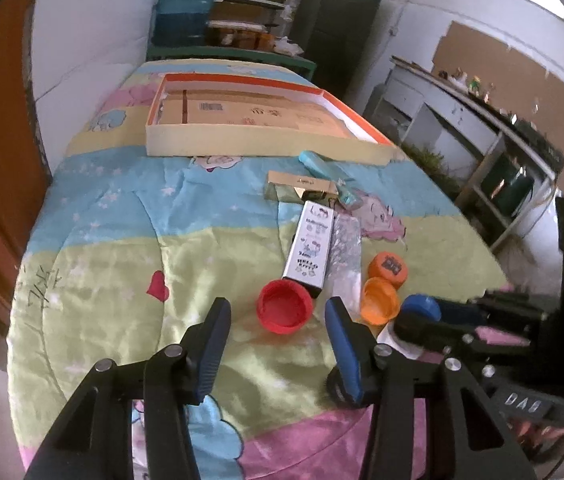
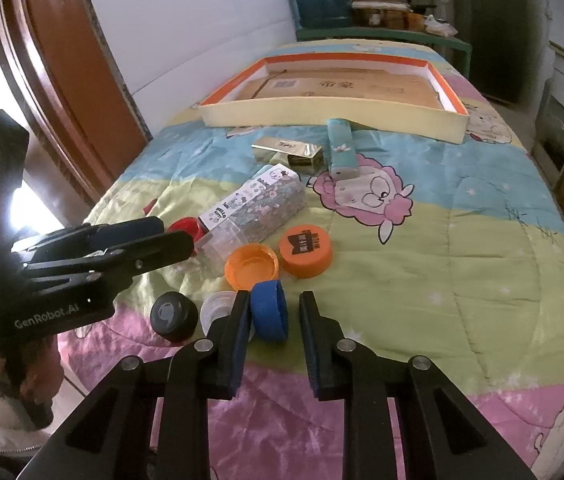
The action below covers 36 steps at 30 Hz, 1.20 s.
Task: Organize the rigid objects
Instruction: 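Grasp the red cap with the left tool while the right tool grasps the blue cap, then carry the red and blue caps with both tools over the GOLDENLEAF box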
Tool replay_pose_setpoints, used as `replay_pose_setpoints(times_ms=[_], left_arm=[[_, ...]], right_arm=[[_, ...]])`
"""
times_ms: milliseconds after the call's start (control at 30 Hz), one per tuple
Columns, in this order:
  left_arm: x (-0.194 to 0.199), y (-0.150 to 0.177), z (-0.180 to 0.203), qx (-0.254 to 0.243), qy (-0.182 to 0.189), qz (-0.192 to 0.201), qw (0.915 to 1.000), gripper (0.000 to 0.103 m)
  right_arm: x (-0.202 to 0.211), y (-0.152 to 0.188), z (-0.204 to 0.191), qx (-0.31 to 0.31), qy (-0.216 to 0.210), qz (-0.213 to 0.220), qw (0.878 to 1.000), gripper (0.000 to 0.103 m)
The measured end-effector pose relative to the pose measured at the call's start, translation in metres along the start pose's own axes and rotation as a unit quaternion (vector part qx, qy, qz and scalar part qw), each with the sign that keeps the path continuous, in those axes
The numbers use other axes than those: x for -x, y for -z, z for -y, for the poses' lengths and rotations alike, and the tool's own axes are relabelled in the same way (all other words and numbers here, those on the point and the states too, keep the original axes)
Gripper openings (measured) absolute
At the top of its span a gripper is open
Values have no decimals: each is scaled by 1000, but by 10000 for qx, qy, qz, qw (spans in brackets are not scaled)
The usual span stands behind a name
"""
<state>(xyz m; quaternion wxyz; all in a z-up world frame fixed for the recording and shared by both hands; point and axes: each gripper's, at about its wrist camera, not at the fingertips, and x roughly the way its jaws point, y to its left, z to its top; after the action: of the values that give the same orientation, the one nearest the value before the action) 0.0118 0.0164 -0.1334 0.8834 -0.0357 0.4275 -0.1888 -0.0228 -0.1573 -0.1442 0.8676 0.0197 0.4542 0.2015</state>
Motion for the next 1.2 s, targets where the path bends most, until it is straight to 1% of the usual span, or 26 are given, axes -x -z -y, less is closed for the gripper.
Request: replay_pose_setpoints(times_ms=[200,300,333,400,433,467,500,667,933,1200], left_arm=[[-4,3,12,-573,-281,-40,9980,49],[-11,0,18,-727,-393,-46,9966,49],[-12,-1,18,-744,-407,-44,9964,47],[-14,-2,20,-797,-507,-39,9955,36],[-14,-2,20,-810,-531,-32,9953,31],[-14,-2,20,-794,-558,-18,9953,30],[-14,-2,19,-756,-540,-7,9957,30],[-12,-1,17,-680,-498,20,9964,30],[-4,-3,17,-614,-506,119,9968,30],[6,-20,21,-630,-489,303,9964,30]], right_arm=[[1,0,0,23,-12,-21,10000,25],[0,0,-1,22,-16,-24,10000,25],[0,0,-1,21,-20,-25,10000,25],[0,0,0,25,-22,-31,10000,25],[0,0,0,35,-23,-35,10000,24],[0,0,0,40,-27,-37,10000,22],[-1,0,0,30,-57,-43,10000,16],[-1,-1,0,36,-81,-43,10000,11],[2,-4,-2,110,-59,27,9999,11],[10,-9,3,72,-57,157,9998,11]])
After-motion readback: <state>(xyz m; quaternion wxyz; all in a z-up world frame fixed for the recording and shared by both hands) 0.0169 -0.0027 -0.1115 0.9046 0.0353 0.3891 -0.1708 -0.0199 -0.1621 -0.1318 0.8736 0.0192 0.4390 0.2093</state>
